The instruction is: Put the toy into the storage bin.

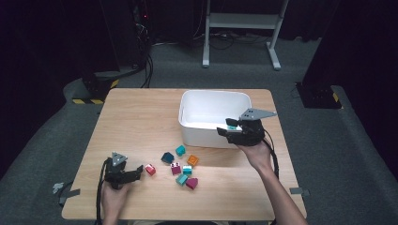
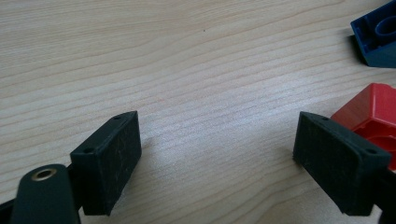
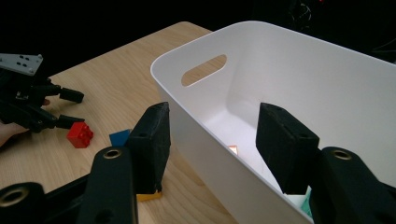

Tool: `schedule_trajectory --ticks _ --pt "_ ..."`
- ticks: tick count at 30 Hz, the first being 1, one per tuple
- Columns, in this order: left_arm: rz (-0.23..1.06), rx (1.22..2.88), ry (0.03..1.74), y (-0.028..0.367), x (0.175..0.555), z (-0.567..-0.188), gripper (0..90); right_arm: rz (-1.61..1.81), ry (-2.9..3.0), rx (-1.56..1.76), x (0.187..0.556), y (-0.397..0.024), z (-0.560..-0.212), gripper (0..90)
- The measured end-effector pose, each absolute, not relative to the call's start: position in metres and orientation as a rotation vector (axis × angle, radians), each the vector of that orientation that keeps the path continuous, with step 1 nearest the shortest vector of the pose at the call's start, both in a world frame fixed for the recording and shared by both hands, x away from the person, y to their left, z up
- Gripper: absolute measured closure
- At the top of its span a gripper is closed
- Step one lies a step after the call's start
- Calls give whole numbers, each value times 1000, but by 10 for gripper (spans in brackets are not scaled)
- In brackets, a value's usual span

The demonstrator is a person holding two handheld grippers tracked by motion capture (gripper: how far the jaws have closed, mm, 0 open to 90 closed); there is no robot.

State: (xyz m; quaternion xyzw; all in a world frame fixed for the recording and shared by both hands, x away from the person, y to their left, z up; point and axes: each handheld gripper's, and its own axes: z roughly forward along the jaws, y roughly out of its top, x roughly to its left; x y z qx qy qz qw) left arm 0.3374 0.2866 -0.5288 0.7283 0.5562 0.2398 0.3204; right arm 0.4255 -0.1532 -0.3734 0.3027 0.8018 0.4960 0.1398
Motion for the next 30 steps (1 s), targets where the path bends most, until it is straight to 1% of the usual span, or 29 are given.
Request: schedule_trajectory --ticks 4,11,18,30 --pt "631 1914 1462 287 337 -529 152 1453 2316 871 414 -154 -378 462" --pt "630 1914 1462 287 337 -529 152 1438 2354 846 393 -144 -398 459" --pt "631 1914 1462 287 337 -529 152 1453 2372 854 386 -140 -411 461" --pt "631 1914 1461 287 337 -529 152 1445 2429 877 375 -129 -444 484"
